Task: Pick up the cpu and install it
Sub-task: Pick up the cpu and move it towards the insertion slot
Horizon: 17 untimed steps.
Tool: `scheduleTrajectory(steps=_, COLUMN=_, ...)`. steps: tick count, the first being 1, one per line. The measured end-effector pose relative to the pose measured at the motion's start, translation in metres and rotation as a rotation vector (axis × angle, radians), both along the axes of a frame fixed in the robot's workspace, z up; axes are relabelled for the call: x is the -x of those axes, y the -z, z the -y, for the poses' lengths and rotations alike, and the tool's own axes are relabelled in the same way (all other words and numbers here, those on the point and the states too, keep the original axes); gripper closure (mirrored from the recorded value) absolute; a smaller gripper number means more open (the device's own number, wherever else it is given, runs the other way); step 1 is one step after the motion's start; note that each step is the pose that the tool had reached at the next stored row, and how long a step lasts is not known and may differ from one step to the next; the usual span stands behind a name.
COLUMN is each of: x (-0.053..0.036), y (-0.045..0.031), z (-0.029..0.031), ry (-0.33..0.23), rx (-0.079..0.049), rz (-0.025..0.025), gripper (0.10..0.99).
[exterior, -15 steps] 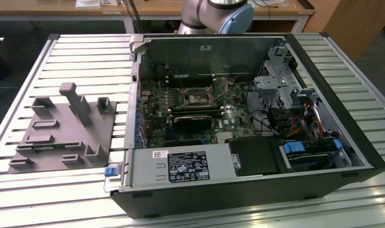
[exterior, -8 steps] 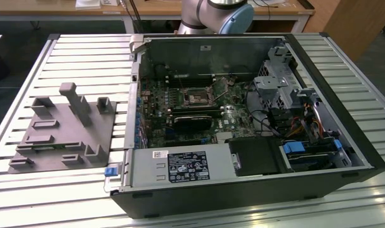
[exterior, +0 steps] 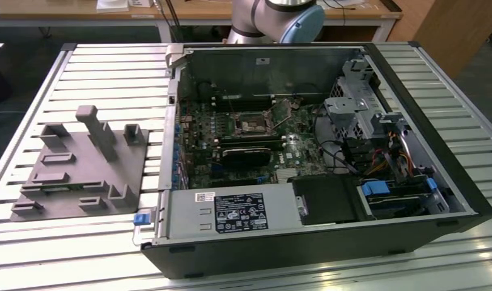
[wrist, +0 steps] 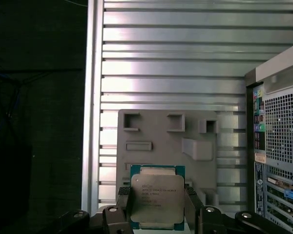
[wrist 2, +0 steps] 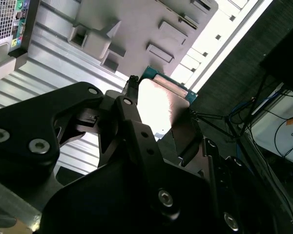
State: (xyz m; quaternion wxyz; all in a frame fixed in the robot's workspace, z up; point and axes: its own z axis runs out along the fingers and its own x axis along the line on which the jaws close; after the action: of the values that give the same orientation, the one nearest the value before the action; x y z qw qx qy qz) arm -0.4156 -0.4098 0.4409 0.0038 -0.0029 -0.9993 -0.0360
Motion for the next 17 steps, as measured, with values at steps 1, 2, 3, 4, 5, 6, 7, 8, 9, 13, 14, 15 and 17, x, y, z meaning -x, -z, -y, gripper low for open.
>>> scheduleTrajectory(steps=1, x=-0.0003, y=-0.0002, z=0.0, ry=0.0, rx=0.0, rz=0.0, gripper=0.561)
scheduleTrajectory(steps=2, x=-0.0005, y=-0.0005, z=0.0, ry=0.0, rx=0.0, rz=0.0, gripper=0.561)
scheduleTrajectory(steps=3, x=-0.0008, y=-0.0007, z=0.0, ry=0.0, rx=0.0, rz=0.0002, gripper=0.561)
scheduleTrajectory(steps=4, x=-0.001, y=-0.0011, z=0.0, ry=0.0, rx=0.0, rz=0.0001, gripper=0.561)
scheduleTrajectory(steps=5, x=-0.0012, y=-0.0015, z=0.0, ry=0.0, rx=0.0, rz=0.0001, gripper=0.561)
scheduleTrajectory(steps=6, x=-0.0015, y=-0.0018, z=0.0, ry=0.0, rx=0.0, rz=0.0, gripper=0.561)
scheduleTrajectory(steps=7, x=-0.0018, y=-0.0021, z=0.0, ry=0.0, rx=0.0, rz=0.0, gripper=0.561)
scheduleTrajectory(steps=8, x=-0.0021, y=-0.0024, z=0.0, ry=0.0, rx=0.0, rz=-0.0001, gripper=0.561)
scheduleTrajectory(steps=9, x=-0.0025, y=-0.0028, z=0.0, ry=0.0, rx=0.0, rz=-0.0001, gripper=0.561)
scheduleTrajectory(steps=13, x=-0.0037, y=-0.0038, z=0.0, ry=0.0, rx=0.0, rz=-0.0001, gripper=0.561)
scheduleTrajectory(steps=14, x=-0.0039, y=-0.004, z=0.0, ry=0.0, rx=0.0, rz=0.0001, gripper=0.561)
scheduleTrajectory(steps=15, x=-0.0042, y=-0.0041, z=0.0, ry=0.0, rx=0.0, rz=0.0001, gripper=0.561)
scheduleTrajectory(steps=17, x=-0.0046, y=-0.0046, z=0.0, ry=0.0, rx=0.0, rz=0.0001, gripper=0.561)
